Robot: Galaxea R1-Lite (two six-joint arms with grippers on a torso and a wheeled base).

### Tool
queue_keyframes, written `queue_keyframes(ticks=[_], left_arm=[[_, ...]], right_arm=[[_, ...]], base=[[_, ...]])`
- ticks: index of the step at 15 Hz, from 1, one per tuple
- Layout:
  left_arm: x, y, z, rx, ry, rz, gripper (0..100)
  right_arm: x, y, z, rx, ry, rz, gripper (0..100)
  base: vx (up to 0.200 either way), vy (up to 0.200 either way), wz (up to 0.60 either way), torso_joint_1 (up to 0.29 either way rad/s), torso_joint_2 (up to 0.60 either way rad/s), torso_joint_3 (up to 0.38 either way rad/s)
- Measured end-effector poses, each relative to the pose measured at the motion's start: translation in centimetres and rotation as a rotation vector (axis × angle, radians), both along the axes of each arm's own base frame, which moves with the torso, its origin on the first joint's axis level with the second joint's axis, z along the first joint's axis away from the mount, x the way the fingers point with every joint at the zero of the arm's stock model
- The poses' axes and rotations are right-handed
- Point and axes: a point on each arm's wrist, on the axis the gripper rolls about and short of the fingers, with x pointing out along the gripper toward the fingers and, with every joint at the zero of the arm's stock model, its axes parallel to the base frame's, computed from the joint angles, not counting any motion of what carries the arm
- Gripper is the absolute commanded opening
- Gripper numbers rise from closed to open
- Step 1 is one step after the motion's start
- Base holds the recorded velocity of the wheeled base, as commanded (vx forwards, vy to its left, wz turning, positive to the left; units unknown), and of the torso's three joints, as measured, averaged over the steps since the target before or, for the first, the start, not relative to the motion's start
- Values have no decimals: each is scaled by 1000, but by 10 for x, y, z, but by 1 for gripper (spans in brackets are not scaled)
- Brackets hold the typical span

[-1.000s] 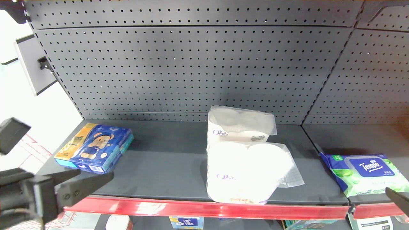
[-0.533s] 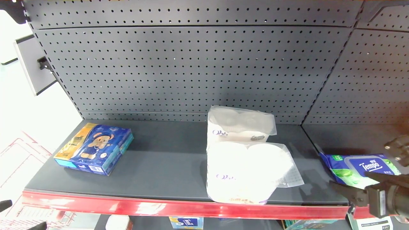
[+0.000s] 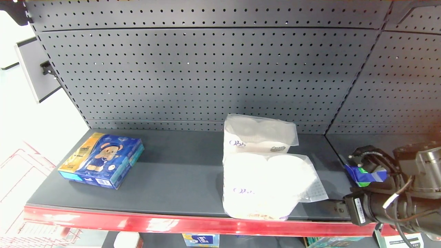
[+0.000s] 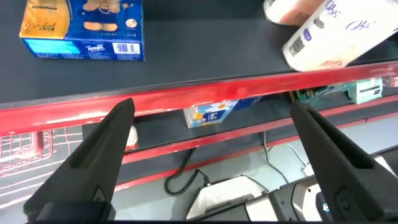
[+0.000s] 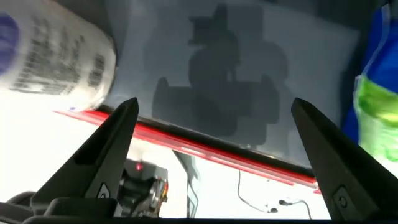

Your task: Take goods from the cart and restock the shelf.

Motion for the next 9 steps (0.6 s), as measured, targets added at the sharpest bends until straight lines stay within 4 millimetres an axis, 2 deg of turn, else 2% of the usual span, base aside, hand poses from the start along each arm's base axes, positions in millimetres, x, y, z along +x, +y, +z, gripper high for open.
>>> queue_keyframes(ticks=[9], left_arm=[[-4,2,0,-10,-23,0,100]], right_arm=[[19,25,-5,-16,33,70,100]], base=[[0,0,0,0,0,0]])
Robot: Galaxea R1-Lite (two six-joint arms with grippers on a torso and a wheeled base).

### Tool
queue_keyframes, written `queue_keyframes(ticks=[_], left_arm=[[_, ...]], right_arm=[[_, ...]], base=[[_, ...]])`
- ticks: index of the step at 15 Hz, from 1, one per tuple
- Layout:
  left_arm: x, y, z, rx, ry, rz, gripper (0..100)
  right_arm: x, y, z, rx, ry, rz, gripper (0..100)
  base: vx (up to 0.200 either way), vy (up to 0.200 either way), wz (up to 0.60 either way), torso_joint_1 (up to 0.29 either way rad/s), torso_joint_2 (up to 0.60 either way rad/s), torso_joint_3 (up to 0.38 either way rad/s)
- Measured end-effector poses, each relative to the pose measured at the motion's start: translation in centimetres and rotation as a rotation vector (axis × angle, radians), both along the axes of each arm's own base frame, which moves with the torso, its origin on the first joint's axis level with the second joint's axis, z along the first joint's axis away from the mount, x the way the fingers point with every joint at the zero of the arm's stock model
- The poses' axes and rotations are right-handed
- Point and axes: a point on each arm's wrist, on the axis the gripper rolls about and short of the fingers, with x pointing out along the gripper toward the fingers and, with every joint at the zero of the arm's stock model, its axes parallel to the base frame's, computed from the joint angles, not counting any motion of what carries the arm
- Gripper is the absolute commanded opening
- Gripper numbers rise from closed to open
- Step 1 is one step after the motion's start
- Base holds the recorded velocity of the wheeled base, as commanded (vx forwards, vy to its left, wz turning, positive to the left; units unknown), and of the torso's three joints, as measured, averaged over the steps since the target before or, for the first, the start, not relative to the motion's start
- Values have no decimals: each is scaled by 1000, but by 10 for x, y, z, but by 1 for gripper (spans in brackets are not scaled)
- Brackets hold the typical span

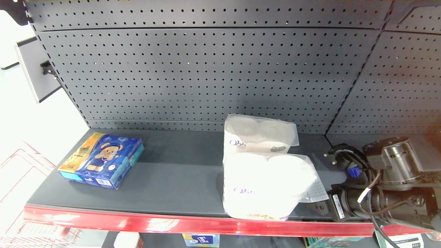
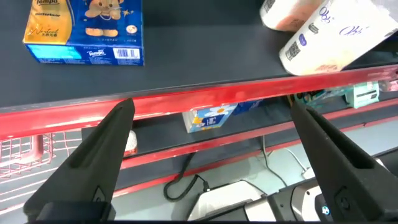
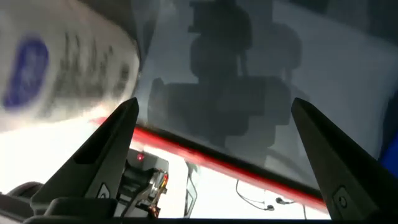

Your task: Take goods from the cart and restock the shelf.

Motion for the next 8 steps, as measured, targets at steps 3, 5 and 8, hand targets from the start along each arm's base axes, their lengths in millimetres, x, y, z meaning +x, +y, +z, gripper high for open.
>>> queue_keyframes(ticks=[3,5,8], left_arm=[[-1,0,0,-2,-5,0,100],[-1,1,0,-3,-7,0,100],[-2,1,0,-3,-9,0,100]], right_arm=[[5,3,-2,-5,8,1,100],[9,7,-1,-4,4,7,100],[12,12,-1,-10,-2,12,100]], base=[[0,0,0,0,0,0],[0,0,0,0,0,0],[0,0,0,0,0,0]])
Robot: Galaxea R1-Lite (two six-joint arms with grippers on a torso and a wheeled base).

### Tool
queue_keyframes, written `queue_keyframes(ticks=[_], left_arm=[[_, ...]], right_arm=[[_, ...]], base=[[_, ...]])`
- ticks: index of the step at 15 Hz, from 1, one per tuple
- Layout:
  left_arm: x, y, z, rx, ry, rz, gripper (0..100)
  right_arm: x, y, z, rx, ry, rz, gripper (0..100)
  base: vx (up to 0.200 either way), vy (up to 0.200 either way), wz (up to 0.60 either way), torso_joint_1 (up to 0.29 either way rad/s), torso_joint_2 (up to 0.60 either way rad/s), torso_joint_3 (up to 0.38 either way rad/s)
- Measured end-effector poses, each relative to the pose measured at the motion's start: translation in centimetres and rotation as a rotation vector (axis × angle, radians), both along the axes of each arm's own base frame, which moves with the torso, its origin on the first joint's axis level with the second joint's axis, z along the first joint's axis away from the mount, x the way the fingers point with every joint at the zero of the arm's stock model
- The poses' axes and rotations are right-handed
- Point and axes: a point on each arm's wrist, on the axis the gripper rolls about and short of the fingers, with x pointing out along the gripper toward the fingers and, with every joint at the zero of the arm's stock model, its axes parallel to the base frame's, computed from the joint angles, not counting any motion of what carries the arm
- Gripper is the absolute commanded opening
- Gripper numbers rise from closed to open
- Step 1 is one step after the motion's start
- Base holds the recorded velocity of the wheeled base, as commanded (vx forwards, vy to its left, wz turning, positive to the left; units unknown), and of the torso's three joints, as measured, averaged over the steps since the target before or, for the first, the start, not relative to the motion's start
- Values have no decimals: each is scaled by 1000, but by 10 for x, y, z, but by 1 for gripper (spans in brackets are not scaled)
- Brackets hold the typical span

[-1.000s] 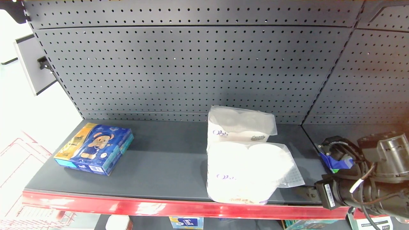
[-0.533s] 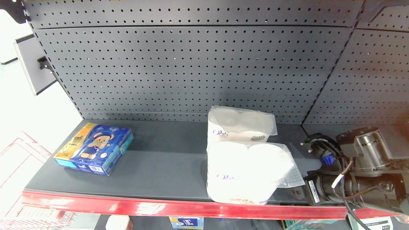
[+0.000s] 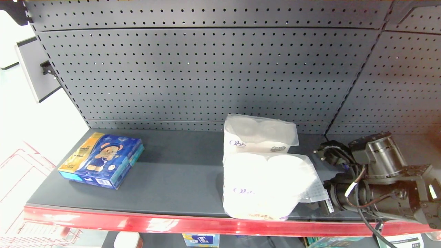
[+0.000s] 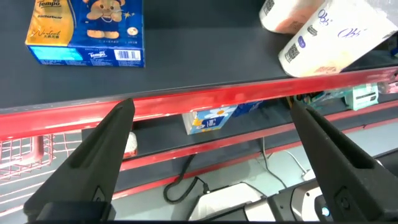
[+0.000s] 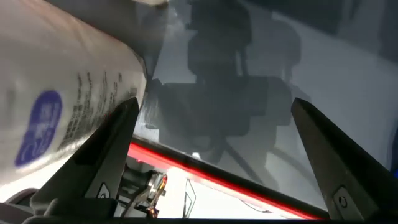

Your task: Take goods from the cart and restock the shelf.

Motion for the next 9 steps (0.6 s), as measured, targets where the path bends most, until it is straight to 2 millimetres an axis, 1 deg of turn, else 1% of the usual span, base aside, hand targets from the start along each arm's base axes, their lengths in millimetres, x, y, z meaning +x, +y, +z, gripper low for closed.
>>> queue_keyframes(ticks=[9], left_arm=[[-2,1,-1,-4,-7,1,100]], right_arm=[[1,5,-2,-1,1,15,100]], base=[[0,0,0,0,0,0]])
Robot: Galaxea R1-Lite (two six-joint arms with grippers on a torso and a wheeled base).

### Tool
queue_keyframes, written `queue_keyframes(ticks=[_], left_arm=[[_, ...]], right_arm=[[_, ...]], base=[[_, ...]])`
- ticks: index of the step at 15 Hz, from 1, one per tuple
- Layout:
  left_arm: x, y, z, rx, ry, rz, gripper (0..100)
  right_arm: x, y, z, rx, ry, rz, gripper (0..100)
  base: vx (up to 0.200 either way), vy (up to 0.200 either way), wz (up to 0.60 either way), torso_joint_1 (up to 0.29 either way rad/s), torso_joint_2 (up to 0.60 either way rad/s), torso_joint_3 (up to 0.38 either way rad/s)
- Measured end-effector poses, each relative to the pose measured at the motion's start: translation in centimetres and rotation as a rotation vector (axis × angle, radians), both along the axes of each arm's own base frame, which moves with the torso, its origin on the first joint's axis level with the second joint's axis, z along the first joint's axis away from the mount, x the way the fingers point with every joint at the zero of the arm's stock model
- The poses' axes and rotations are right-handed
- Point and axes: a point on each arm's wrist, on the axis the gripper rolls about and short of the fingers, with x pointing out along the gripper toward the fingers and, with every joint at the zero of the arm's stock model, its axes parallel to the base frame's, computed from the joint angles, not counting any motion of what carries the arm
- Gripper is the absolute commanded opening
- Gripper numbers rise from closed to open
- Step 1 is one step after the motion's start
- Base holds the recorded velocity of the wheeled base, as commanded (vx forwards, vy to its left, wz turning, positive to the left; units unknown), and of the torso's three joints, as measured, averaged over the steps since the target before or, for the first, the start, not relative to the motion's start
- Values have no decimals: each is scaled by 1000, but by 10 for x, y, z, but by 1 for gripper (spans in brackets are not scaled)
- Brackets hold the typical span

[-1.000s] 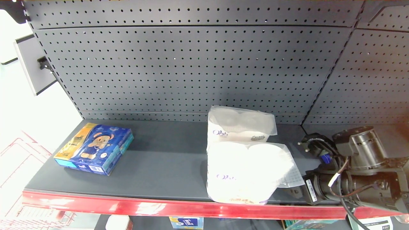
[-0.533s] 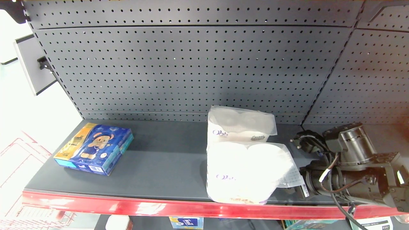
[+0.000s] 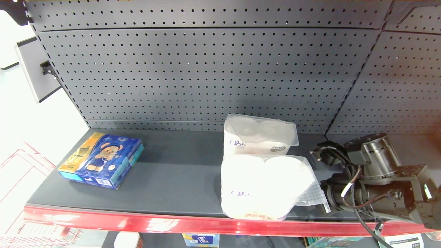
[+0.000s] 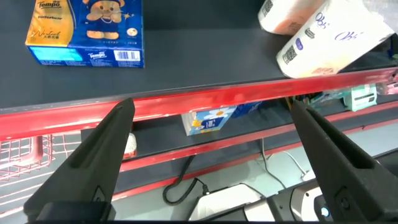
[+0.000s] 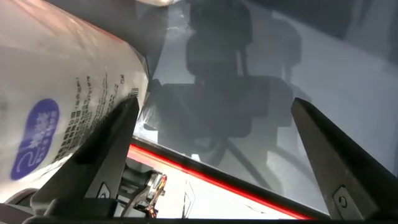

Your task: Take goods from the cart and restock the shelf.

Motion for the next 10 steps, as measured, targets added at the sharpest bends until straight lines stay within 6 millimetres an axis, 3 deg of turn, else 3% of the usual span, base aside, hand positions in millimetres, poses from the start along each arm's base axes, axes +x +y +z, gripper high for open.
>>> queue_keyframes(ticks=[5,10], left_arm=[[-2,1,0,-2,-8,3,100],[-5,2,-1,-6,-23,6,100]], right_arm=[[0,1,-3,-6,10,4,100],[-12,-14,-1,-28,-9,-57,100]], base=[[0,0,0,0,0,0],[0,0,0,0,0,0]])
